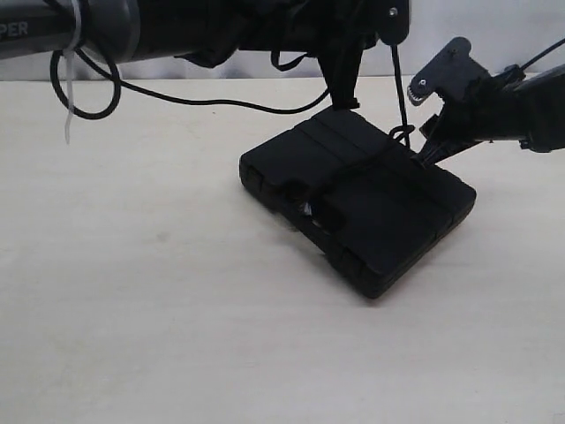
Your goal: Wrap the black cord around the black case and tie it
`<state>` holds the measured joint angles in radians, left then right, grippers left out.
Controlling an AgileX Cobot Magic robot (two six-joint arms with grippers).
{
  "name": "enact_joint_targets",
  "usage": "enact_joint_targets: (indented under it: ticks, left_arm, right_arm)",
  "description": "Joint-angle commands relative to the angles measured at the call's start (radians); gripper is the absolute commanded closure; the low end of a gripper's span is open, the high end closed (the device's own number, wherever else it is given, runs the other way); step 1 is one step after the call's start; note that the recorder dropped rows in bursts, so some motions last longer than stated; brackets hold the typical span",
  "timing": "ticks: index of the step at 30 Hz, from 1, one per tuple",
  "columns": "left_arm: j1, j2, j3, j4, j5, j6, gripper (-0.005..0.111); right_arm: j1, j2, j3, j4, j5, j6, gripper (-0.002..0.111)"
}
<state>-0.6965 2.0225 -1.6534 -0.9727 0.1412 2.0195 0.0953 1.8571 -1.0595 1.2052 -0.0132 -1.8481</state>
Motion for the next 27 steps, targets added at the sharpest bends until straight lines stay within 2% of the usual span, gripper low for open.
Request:
enact_joint_targets:
  ticks: [1,3,5,8,12,17,24,27]
  left_arm:
    - [-0.001,-0.031,-0.005,-0.007,-0.096,-0.010,0.107]
    - [-0.001,-0.043,-0.005,-0.007,-0.106,-0.010,0.107]
    - [-0.007,-0.052,-0.005,-0.007,-0.104,-0.010,0.107]
    - [-0.017,-0.056,-0.005,-0.007,-0.108,-0.010,0.107]
    - [-0.044,-0.056,-0.005,-0.007,-0.118,-0.010,0.107]
    - [-0.065,-0.056,-0.005,-0.007,-0.116,-0.010,0.107]
    - [-0.066,-0.056,-0.005,-0.007,-0.118,-0.008,0.107]
    - [-0.066,-0.056,-0.005,-0.007,-0.132,-0.004,0.107]
  right_arm:
    - [-0.012,-0.044,-0.013,0.119,-0.071,0.002,0.062]
    - [-0.042,-0.080,-0.037,0.233,0.023,0.033,0.062]
    - [-0.091,-0.083,-0.052,0.304,0.290,0.057,0.062]
    - [-0.107,-0.057,-0.054,0.272,0.507,0.023,0.062]
    - [-0.083,-0.007,-0.054,0.197,0.459,0.027,0.062]
    - [-0.081,0.042,-0.075,0.388,0.340,-0.013,0.062]
    - [-0.081,0.145,-0.134,0.439,0.432,-0.052,0.062]
    - [-0.081,0.197,-0.138,0.439,0.408,-0.052,0.062]
